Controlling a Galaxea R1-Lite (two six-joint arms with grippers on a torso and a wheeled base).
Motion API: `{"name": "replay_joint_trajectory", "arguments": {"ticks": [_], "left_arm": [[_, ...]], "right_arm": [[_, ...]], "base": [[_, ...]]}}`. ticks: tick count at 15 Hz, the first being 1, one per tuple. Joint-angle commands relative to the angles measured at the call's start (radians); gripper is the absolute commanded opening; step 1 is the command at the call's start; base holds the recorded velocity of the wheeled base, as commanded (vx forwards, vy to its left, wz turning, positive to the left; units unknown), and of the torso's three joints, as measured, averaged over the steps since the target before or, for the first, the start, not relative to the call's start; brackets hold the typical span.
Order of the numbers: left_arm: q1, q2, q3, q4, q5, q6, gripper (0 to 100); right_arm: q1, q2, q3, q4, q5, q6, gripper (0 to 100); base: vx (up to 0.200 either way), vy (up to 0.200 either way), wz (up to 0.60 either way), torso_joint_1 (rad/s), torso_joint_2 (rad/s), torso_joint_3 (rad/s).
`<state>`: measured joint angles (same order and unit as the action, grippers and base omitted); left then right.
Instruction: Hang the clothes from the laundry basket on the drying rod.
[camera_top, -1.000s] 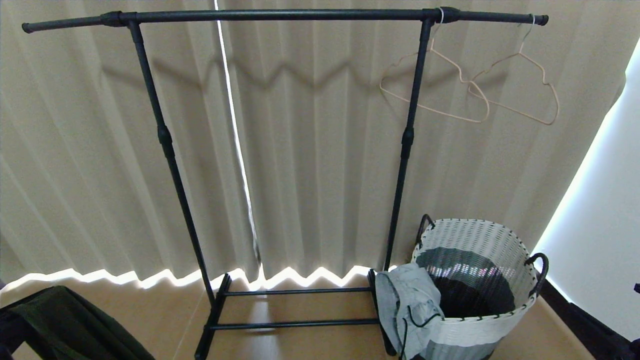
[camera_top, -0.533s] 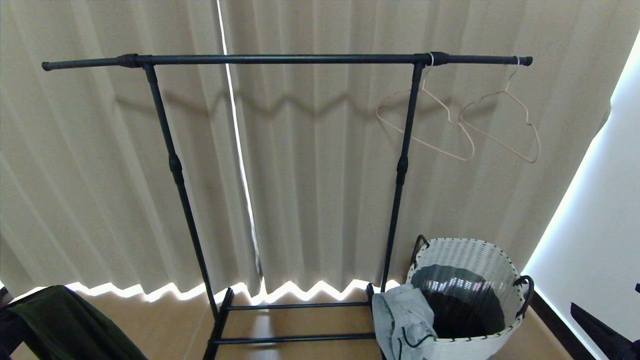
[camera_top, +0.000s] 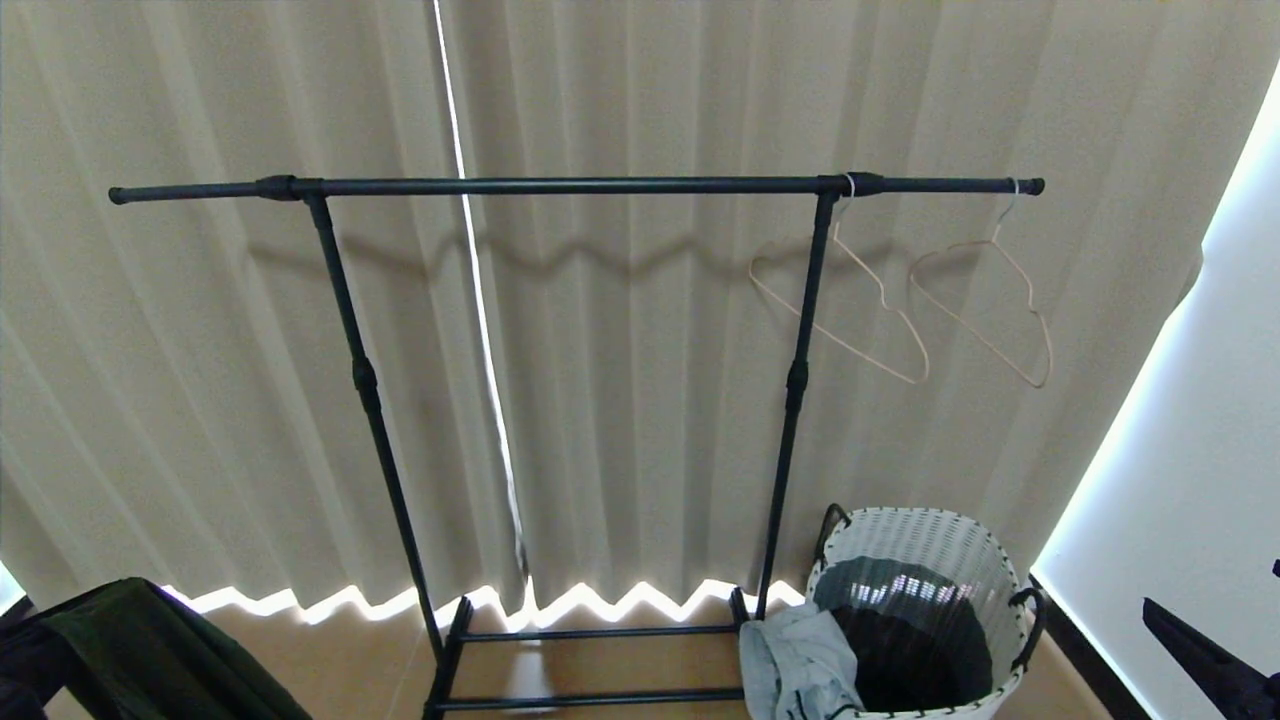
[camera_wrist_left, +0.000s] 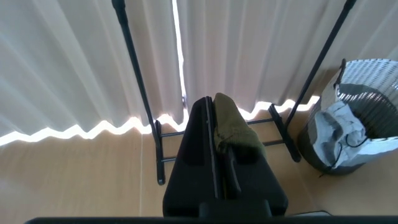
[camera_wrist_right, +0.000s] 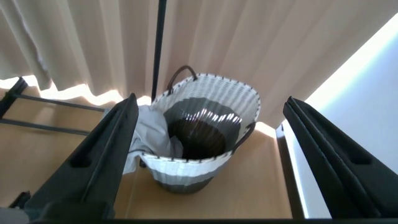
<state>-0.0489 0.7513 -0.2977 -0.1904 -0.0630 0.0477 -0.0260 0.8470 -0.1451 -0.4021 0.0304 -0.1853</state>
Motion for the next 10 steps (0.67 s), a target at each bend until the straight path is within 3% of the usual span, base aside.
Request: {"name": "replay_joint_trajectory", "arguments": {"ticks": [1,7,10], "left_arm": [[0.0,0.005,0.003,0.0,0.0,0.001,0],[-0.002,0.002,0.003,-0.001,0.0,0.003,0],[-0.002,0.0,0.011,-0.001,0.0,0.004,0]], "right_arm": [[0.0,0.0,-0.001,-0.001,0.0,0.0,100],[0.0,-0.005,0.001,-0.003,0.002,0.0,100],[0.001,-0.005,0.002,-0.003,0.003,0.0,100]], "base": [[0.0,0.0,0.0,0.232,-0.51,-0.276],[0.0,0.0,0.0,0.239,-0.53,-0.286],[0.0,0.0,0.0,0.116,-0.24,-0.133]]}}
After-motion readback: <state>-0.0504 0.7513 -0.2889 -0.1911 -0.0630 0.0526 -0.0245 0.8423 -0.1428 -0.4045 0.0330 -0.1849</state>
